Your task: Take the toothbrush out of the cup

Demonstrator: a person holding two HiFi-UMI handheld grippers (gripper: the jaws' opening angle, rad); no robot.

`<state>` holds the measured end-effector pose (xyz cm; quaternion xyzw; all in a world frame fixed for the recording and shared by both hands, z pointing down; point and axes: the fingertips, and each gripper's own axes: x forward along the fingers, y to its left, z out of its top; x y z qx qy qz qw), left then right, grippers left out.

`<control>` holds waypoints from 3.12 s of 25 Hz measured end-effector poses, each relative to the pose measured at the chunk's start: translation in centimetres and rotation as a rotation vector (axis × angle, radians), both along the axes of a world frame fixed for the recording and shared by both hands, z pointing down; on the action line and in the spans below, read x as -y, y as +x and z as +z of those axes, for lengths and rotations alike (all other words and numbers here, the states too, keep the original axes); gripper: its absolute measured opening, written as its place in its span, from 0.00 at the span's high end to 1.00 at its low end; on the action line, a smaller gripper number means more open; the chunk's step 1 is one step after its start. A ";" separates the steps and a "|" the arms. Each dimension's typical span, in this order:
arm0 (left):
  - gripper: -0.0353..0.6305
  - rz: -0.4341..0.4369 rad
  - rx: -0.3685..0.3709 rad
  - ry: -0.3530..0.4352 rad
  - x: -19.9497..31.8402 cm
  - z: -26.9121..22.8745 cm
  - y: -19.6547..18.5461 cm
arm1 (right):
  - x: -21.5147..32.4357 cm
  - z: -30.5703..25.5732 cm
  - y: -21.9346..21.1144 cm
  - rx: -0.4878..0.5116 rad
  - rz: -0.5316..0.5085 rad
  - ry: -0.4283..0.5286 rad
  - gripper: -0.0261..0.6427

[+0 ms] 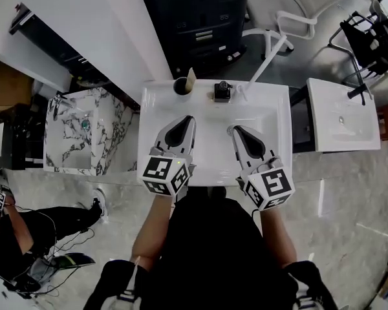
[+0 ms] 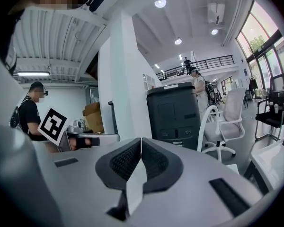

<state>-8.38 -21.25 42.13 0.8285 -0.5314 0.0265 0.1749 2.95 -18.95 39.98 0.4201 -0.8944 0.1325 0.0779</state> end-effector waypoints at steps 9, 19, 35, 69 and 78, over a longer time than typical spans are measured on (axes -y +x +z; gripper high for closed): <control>0.87 0.065 0.026 -0.048 5.0 2.7 -0.7 | 2.8 0.8 -1.1 -0.033 0.060 -0.020 0.91; 0.75 0.071 0.139 -0.074 9.7 7.3 -0.7 | 4.2 2.3 -1.5 -0.063 0.133 -0.059 0.91; 0.68 -0.029 0.341 -0.126 15.5 13.5 -1.5 | 5.0 3.7 -1.4 -0.086 0.193 -0.115 0.91; 0.90 -0.160 0.295 -0.181 16.5 14.5 -6.3 | 4.8 3.8 -1.8 -0.084 0.207 -0.136 0.91; 0.91 -0.152 0.270 -0.106 15.9 12.4 -6.2 | 3.9 3.7 -1.0 -0.081 0.225 -0.130 0.91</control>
